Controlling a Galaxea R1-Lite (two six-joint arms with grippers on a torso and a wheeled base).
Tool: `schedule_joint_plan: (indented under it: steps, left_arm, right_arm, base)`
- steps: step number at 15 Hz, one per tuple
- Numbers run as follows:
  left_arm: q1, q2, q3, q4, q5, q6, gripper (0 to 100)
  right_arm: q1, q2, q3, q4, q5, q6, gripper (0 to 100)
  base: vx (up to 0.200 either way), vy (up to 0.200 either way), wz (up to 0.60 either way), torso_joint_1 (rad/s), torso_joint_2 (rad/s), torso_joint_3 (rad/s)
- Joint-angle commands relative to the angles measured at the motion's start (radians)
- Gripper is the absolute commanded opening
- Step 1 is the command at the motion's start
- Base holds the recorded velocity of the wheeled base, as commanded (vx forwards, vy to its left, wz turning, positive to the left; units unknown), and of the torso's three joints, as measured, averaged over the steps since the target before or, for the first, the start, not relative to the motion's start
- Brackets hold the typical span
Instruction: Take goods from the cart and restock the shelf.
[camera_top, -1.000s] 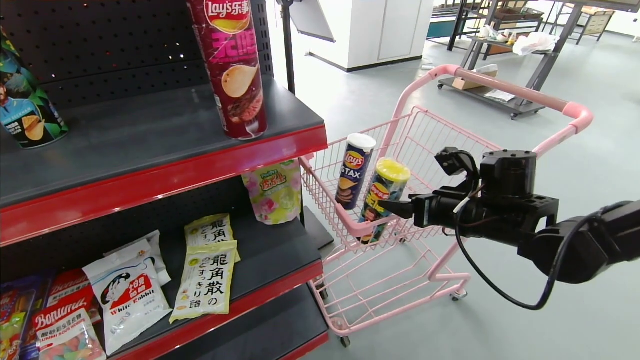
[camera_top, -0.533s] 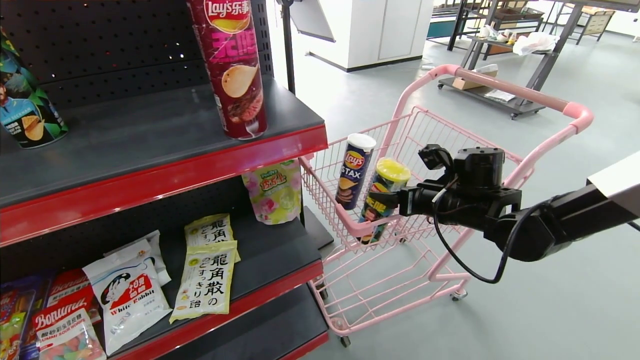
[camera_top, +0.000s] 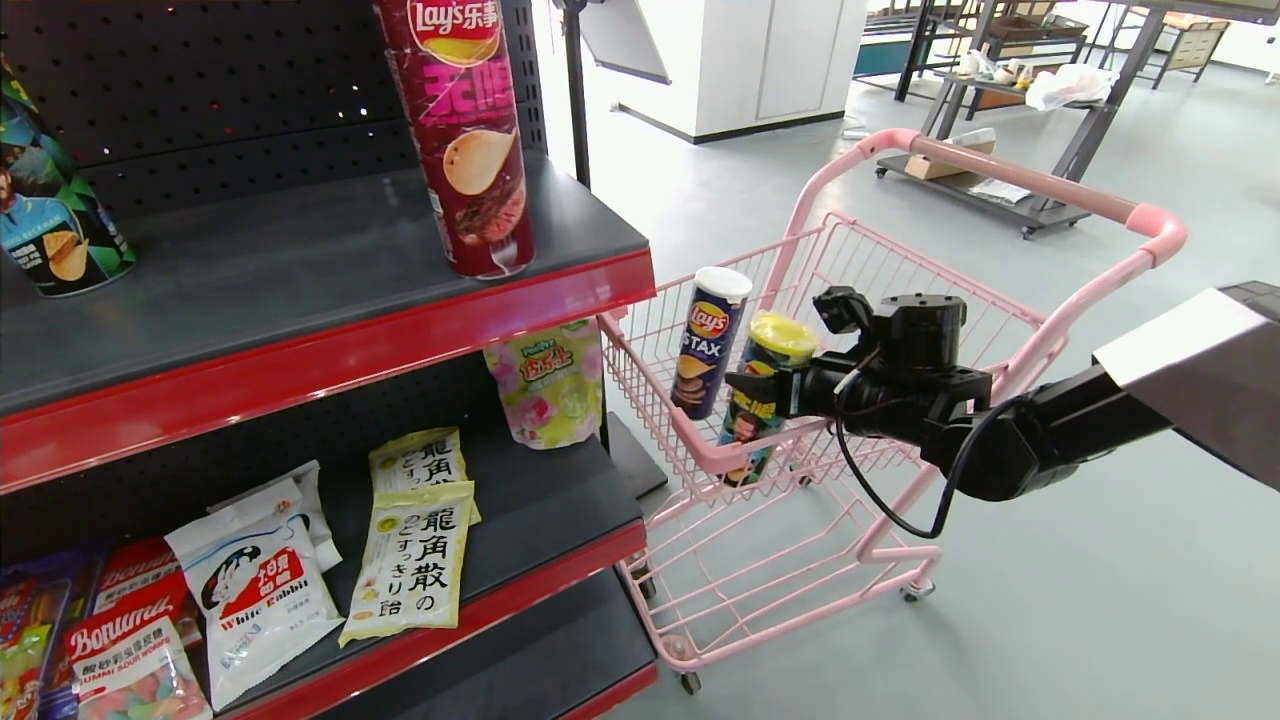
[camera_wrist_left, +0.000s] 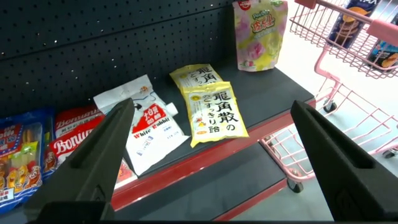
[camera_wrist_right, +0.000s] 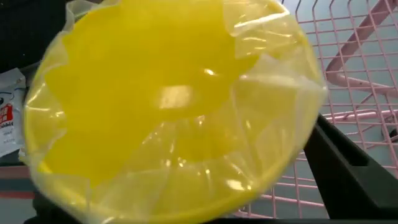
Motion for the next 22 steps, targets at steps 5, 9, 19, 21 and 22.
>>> schedule_joint_plan:
  steps: [5, 9, 19, 21, 22]
  left_arm:
    - [0.0, 0.001, 0.0, 0.0, 0.0, 0.0, 100]
    - [0.0, 0.001, 0.0, 0.0, 0.0, 0.0, 100]
    - [0.0, 0.001, -0.001, 0.0, -0.001, -0.009, 100]
    - [0.0, 0.001, -0.001, 0.0, -0.001, -0.008, 100]
    - [0.0, 0.001, -0.001, 0.0, -0.001, -0.008, 100]
  right_arm:
    - [0.001, -0.014, 0.015, -0.011, -0.01, -0.005, 0]
    - [-0.058, -0.187, 0.02, -0.008, -0.033, -0.017, 0]
    - [0.035, -0.847, 0.325, 0.346, -0.077, -0.085, 0]
    - [0.028, -1.003, 0.443, 0.487, -0.174, -0.146, 0]
    - [0.03, -1.053, 0.484, 0.521, -0.177, -0.146, 0]
  base:
    - [0.0, 0.0, 0.0, 0.0, 0.0, 0.0]
    - [0.0, 0.0, 0.0, 0.0, 0.0, 0.0]
    - [0.0, 0.0, 0.0, 0.0, 0.0, 0.0]
    - [0.0, 0.0, 0.0, 0.0, 0.0, 0.0]
    - [0.0, 0.0, 0.0, 0.0, 0.0, 0.0]
